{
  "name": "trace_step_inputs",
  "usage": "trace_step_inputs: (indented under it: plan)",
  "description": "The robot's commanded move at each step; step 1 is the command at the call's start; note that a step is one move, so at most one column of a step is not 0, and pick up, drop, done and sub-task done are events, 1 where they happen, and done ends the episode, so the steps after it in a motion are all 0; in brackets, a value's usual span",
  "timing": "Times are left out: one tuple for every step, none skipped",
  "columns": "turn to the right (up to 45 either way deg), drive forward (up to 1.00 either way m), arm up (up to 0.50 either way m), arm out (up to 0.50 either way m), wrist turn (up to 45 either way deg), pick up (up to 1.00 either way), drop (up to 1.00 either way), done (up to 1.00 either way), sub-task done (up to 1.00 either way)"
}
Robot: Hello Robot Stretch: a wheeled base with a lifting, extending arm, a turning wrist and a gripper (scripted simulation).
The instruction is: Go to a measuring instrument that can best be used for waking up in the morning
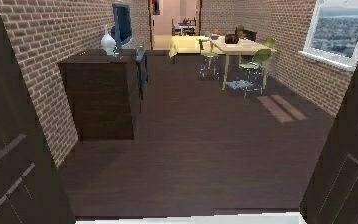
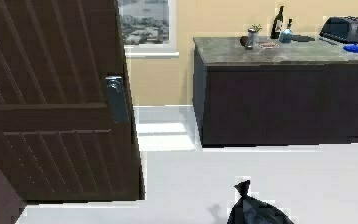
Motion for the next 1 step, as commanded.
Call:
trace_step_inputs:
  plan:
    - [-3.0, 0.0, 0.0, 0.0, 0.0, 0.0, 0.0, 0.0, 0.0]
